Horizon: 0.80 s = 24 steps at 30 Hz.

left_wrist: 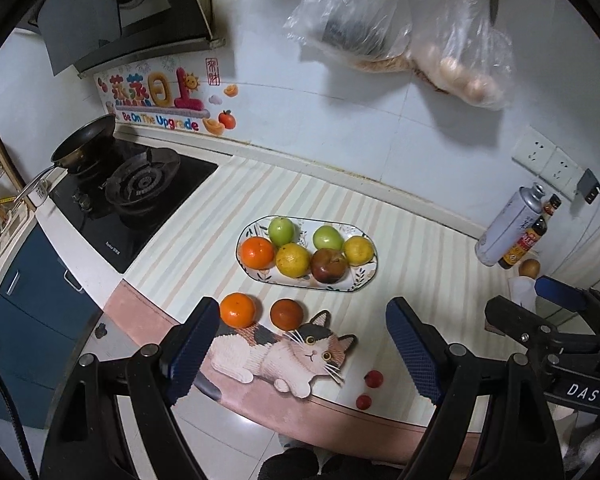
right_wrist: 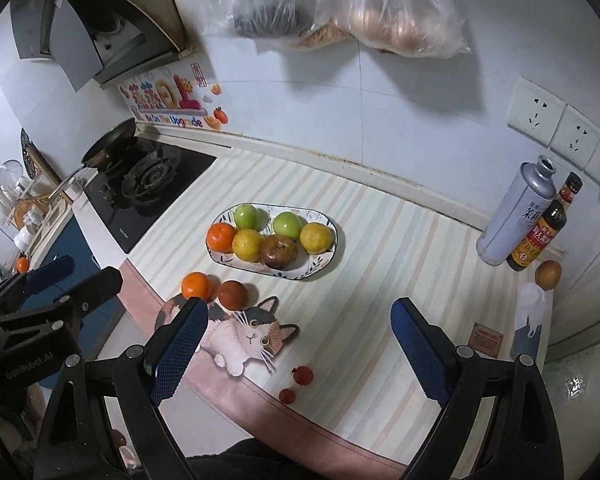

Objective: Organize fruits
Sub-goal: 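Withdraw both tools back from the plate, then grasp an orange with the left tool while the right tool grasps the other orange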

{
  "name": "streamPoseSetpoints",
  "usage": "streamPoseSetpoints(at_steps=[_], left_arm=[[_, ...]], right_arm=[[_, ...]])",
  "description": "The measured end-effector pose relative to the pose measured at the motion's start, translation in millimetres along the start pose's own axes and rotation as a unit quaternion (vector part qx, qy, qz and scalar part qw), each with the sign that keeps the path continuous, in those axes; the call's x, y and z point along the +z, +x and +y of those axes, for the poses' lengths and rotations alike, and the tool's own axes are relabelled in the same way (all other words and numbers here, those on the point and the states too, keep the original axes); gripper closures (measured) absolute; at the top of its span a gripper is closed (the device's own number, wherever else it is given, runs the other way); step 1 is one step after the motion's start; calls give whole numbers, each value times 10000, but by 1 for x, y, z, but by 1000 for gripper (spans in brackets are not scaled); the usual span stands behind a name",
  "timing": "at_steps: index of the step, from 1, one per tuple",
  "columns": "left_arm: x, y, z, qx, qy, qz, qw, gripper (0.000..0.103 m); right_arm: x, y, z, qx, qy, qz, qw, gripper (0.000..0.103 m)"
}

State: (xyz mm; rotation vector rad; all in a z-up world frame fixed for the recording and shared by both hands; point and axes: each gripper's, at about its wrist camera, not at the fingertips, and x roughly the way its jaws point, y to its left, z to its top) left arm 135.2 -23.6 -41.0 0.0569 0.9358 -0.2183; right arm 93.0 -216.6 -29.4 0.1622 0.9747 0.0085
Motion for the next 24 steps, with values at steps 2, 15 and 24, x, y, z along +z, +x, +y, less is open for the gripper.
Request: streamPoseSetpoints(at_steps=[2, 15, 24], left_arm=[[-1, -3, -1, -24, 2, -21, 10000, 18], [5, 7, 9, 89, -162, -26, 9998, 15], [8, 77, 60, 1044, -290, 411, 9933, 2]], right_arm=[[0, -3, 0, 21, 15, -26, 10000, 8], [9, 13, -4, 98, 254, 33, 9996, 7], [4, 122, 4, 465, 455, 807, 9946, 6]])
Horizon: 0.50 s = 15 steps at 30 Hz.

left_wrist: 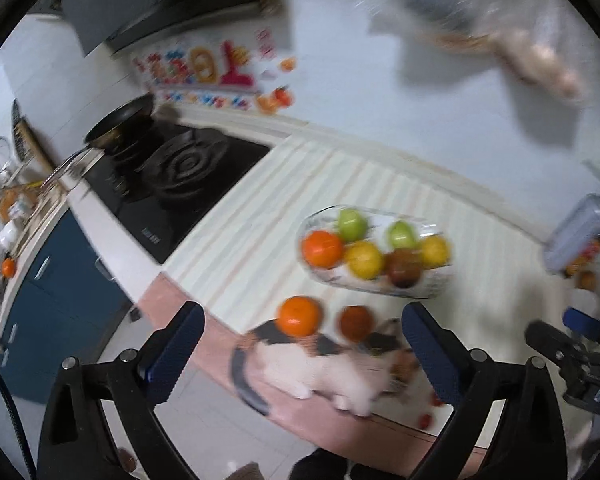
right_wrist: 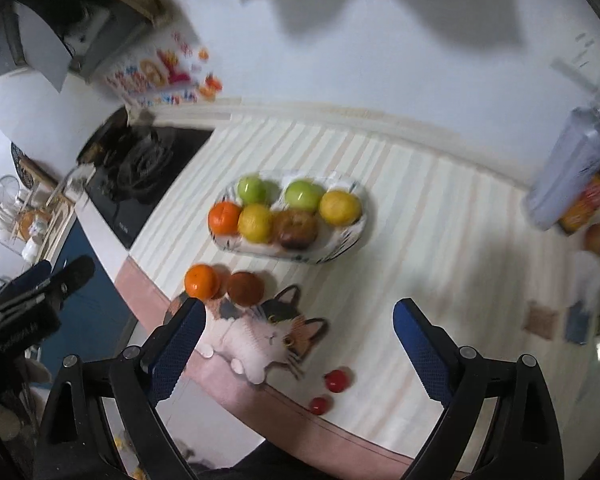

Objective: Organize fruits
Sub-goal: 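Grasp an orange with the left tool while the right tool grasps the other orange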

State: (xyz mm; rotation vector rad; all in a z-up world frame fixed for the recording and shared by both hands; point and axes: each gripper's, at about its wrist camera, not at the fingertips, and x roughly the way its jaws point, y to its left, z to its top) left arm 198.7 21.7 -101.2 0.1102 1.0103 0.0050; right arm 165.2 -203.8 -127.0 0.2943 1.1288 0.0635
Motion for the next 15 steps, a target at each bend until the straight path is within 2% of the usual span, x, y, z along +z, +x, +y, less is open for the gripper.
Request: streamPoseSetpoints(at_steps=[4, 8, 11, 15], left_arm=[[-6, 56, 21, 431, -18, 515, 9977, 2], [-14, 105, 37, 646, -49, 945, 9934, 2], [-21, 133, 45, 793, -31, 1205, 9895, 2], [-28, 161, 51, 802, -69, 1500, 9854, 2]], right_arm=[[2, 84, 11, 326, 159, 593, 9976, 6], [0, 161, 25, 557, 291, 1050, 9925, 10], [-2, 203, 37, 633, 270, 1314, 9889, 19], [-1, 247, 54, 708, 175, 1520, 9857, 23]])
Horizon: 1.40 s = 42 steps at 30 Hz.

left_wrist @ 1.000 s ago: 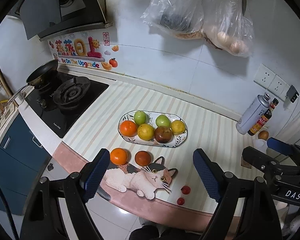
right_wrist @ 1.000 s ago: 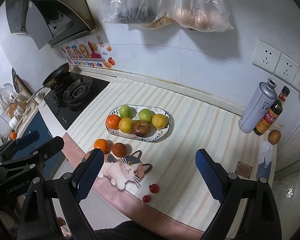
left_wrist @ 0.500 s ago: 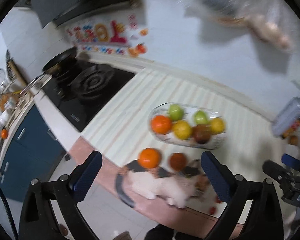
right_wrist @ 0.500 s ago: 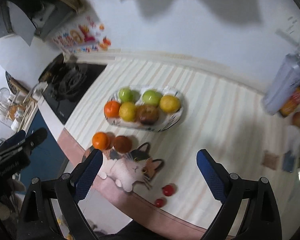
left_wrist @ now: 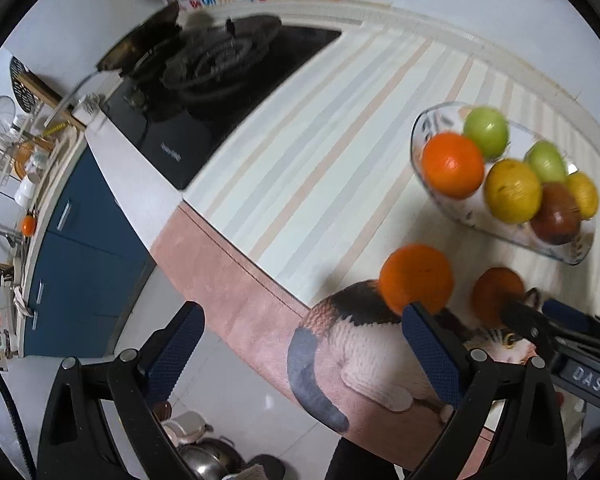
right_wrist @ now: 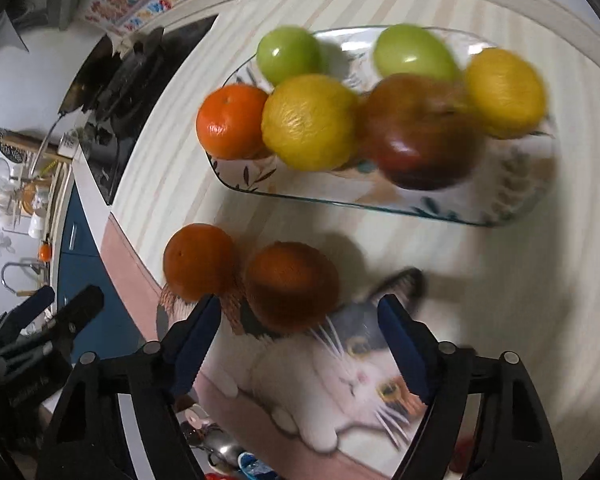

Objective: Organize fruits
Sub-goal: 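Grasp an orange with the left tool while the right tool grasps the other orange, then carry both oranges onto the floral plate and open both tools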

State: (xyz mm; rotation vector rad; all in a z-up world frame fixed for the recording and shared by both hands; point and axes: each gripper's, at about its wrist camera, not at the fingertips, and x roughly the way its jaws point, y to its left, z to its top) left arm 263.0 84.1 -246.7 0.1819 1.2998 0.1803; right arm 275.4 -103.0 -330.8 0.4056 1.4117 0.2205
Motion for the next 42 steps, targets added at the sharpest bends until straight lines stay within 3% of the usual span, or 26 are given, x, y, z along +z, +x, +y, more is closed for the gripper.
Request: streamPoseSetpoints(at_steps=[4, 7, 13, 23, 27, 30, 38, 42], left_arm=[[3, 13, 0, -65, -17, 137, 9999, 2], [7, 22, -7, -206, 30, 194, 9996, 2], [18, 42, -25, -881, 74, 598, 9943, 2], [31, 71, -69, -1255, 539, 814, 9873, 2], [30, 76, -82, -1233, 757, 840, 9859, 29], [28, 73, -83, -1116, 806, 665, 9882, 41], [-13, 60, -82, -1623, 676, 914, 9802, 42], [-23, 57, -85, -1600, 657, 805, 9816, 41]], right_arm=[[8, 26, 11, -83, -188, 174, 9996, 44], [6, 26, 13, -157, -248, 181, 9994, 44], [-8, -3, -4, -479, -309, 165, 9982, 44], [-29, -15, -31, -686, -82, 236, 9973, 44], [-33, -14, -34, -709, -55, 237, 9972, 44], [-34, -14, -34, -725, -45, 248, 9971, 44], [-35, -13, -40, -719, 55, 285, 9970, 44], [-33, -13, -44, -666, 161, 271, 9973, 43]])
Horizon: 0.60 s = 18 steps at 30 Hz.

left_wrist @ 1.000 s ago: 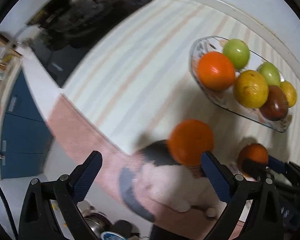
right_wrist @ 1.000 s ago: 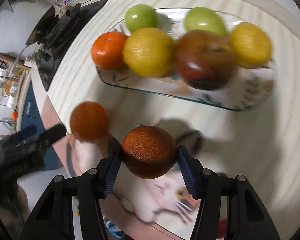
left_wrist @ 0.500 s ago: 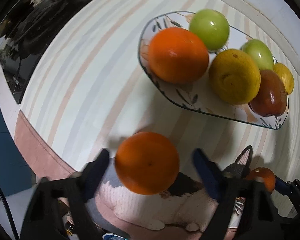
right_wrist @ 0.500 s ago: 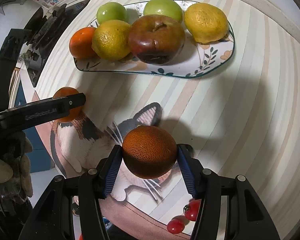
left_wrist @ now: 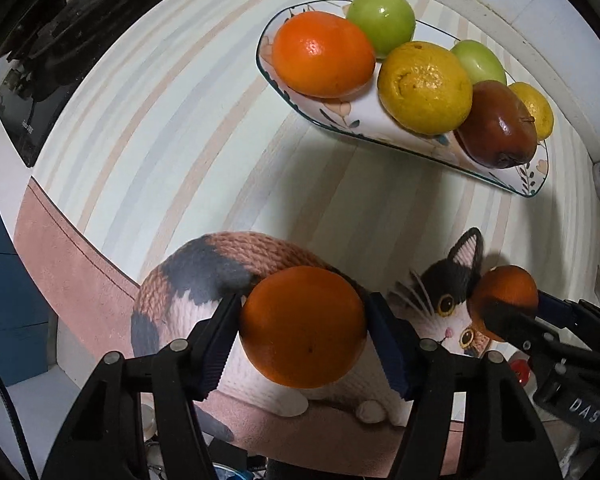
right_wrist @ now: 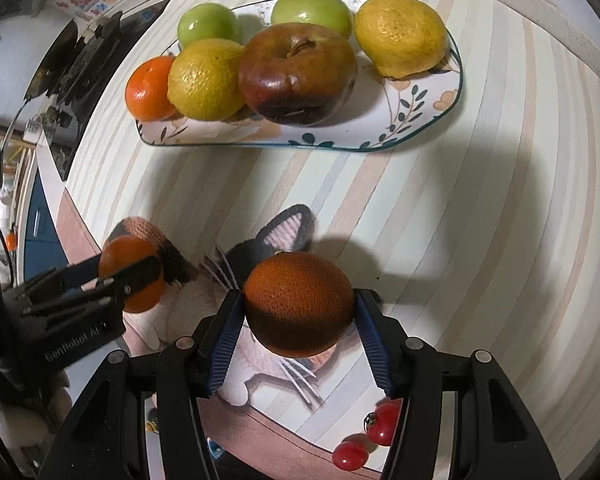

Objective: Organize fruits
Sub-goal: 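Carry both oranges onto the floral plate and open both tools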

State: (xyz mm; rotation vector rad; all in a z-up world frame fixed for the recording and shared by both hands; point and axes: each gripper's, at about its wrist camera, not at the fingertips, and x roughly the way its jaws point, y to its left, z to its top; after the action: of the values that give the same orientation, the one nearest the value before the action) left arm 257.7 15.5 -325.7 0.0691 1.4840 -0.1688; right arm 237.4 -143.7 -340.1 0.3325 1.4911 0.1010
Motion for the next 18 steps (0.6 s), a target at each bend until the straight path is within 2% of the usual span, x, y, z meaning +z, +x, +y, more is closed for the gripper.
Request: streamPoseSetpoints(at_steps=[8, 13, 18], left_arm=[[9, -6, 2, -73, 121, -67, 9999, 42], [34, -46, -1, -345, 178, -288, 9988, 42], [79, -98, -5, -462, 437, -771, 9950, 42]], right_arm=[[0, -5, -5, 0, 74, -116, 9999, 44], [1, -30, -15, 261, 363, -404, 9982, 44], [20, -71, -31, 310, 566, -873, 9941, 44]])
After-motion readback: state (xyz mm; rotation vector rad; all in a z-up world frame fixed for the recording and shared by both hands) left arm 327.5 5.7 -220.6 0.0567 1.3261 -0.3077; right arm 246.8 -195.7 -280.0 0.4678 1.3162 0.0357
